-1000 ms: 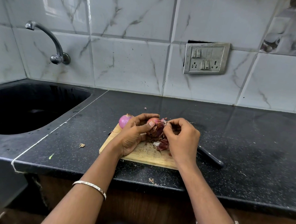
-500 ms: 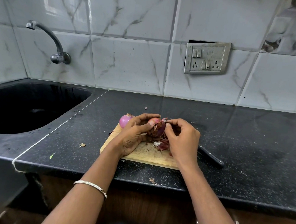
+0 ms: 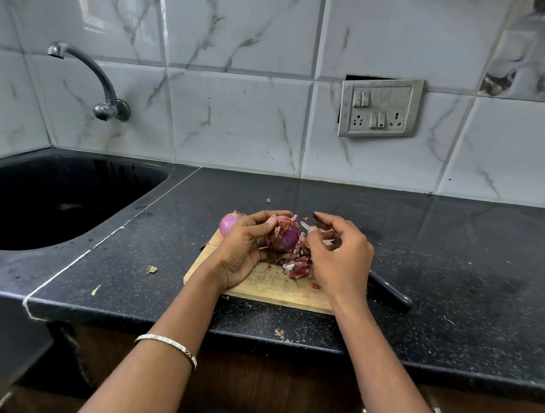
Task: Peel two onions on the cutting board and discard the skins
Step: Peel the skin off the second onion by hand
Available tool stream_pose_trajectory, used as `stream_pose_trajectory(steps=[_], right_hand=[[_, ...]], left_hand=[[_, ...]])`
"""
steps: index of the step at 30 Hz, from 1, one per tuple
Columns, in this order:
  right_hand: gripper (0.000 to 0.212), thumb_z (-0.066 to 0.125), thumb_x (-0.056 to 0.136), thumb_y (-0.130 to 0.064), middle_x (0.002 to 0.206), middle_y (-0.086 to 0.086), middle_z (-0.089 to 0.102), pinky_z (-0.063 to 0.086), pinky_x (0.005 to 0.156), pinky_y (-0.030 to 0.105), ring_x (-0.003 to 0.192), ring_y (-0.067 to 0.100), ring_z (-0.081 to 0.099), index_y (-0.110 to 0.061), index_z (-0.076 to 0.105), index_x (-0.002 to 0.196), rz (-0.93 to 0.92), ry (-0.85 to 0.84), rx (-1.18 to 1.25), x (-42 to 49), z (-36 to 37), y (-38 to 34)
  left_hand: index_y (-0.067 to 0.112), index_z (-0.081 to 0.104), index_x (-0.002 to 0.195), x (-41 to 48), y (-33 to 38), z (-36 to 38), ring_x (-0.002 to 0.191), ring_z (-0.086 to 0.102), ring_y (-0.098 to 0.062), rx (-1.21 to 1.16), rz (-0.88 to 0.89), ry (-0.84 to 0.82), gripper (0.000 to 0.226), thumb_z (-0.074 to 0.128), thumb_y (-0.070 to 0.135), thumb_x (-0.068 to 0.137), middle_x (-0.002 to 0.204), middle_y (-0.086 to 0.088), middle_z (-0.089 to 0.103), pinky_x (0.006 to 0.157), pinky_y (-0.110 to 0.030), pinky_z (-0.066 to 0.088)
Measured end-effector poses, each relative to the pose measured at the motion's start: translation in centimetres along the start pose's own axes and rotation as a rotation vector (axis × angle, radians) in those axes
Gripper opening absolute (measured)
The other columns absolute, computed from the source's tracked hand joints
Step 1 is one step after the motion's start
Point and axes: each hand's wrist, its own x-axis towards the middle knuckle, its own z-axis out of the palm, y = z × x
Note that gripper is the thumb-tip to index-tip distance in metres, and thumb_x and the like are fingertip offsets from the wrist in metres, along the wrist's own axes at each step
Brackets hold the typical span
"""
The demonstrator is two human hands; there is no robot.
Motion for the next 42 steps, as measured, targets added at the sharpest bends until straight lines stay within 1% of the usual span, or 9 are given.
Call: stream_pose_trajectory(steps=[2,6,14,21,27,31,35,37,42], right_hand=[[0.022,0.075,0.087,-0.025,0.101,-0.015,0.071,0.055,0.085,0.023,0.09,-0.001,0.066,-0.025,0.078,0.109,-0.072,-0.049,0.003,-0.16,0.17,-0.3],[0.019,0.078,0.088,-0.025,0.099,-0.014,0.073,0.048,0.083,0.008,0.094,-0.006,0.065,-0.022,0.08,0.106,-0.14,-0.101,-0.001,-0.17,0.36,-0.06],[0.011,0.081,0.086,-0.018,0.088,-0.01,0.077,0.055,0.081,0.016,0.084,-0.002,0.071,-0.016,0.082,0.097,-0.157,-0.077,0.066,-0.05,0.47,0.28],[0.01,0.082,0.085,-0.015,0.087,-0.009,0.077,0.054,0.08,0.014,0.084,-0.001,0.071,-0.015,0.083,0.095,-0.148,-0.07,0.084,-0.01,0.35,0.36],[0.01,0.08,0.085,-0.014,0.083,-0.016,0.075,0.05,0.08,0.01,0.083,-0.004,0.07,-0.021,0.083,0.091,-0.133,-0.065,0.069,0.0,0.19,0.25],[0.011,0.083,0.084,-0.022,0.087,-0.014,0.076,0.054,0.082,0.015,0.085,-0.003,0.07,-0.02,0.083,0.095,-0.136,-0.092,0.071,-0.08,0.12,0.13],[0.009,0.084,0.083,-0.022,0.086,-0.012,0.077,0.058,0.086,0.028,0.084,-0.001,0.071,-0.019,0.083,0.091,-0.118,-0.086,0.087,-0.1,0.11,0.15],[0.006,0.084,0.083,-0.02,0.084,-0.013,0.077,0.058,0.086,0.03,0.082,-0.001,0.071,-0.019,0.083,0.089,-0.106,-0.081,0.096,-0.12,0.1,0.14],[0.009,0.08,0.084,-0.014,0.077,-0.018,0.074,0.052,0.078,0.015,0.078,-0.003,0.07,-0.023,0.082,0.083,-0.103,-0.068,0.079,-0.08,0.13,0.02]], left_hand=[[0.003,0.066,0.125,0.01,-0.04,-0.05,0.091,0.073,-0.021,0.001,-0.001,-0.002,0.029,0.047,0.009,0.103,0.109,-0.013,0.073,0.068,-0.034,0.061],[0.002,0.066,0.125,0.08,-0.17,-0.12,0.083,0.072,-0.017,0.017,0.008,-0.013,0.029,0.048,0.007,0.103,0.102,-0.011,0.073,0.071,-0.033,0.06],[0.003,0.067,0.125,0.2,-0.39,-0.37,0.093,0.07,-0.024,0.052,0.032,-0.017,0.029,0.051,0.007,0.101,0.113,-0.016,0.071,0.08,-0.037,0.061],[0.005,0.068,0.123,0.13,-0.36,-0.35,0.094,0.07,-0.024,0.059,0.036,-0.021,0.028,0.051,0.007,0.101,0.112,-0.016,0.072,0.075,-0.036,0.061],[0.003,0.066,0.125,-0.13,-0.25,-0.15,0.094,0.071,-0.023,0.051,0.029,-0.049,0.03,0.052,0.008,0.1,0.114,-0.015,0.072,0.072,-0.035,0.061],[0.005,0.067,0.124,-0.07,-0.22,-0.2,0.092,0.072,-0.023,0.029,0.031,-0.044,0.028,0.051,0.008,0.102,0.112,-0.015,0.073,0.073,-0.036,0.06],[0.003,0.067,0.125,-0.05,-0.25,-0.21,0.095,0.072,-0.023,0.037,0.038,-0.047,0.029,0.052,0.008,0.101,0.115,-0.015,0.072,0.073,-0.033,0.06],[0.002,0.066,0.126,-0.03,-0.27,-0.22,0.097,0.071,-0.024,0.042,0.04,-0.05,0.029,0.053,0.008,0.1,0.116,-0.016,0.072,0.074,-0.033,0.06],[0.004,0.068,0.123,-0.05,-0.33,-0.24,0.098,0.071,-0.021,0.063,0.042,-0.068,0.028,0.055,0.007,0.098,0.113,-0.013,0.073,0.077,-0.032,0.06]])
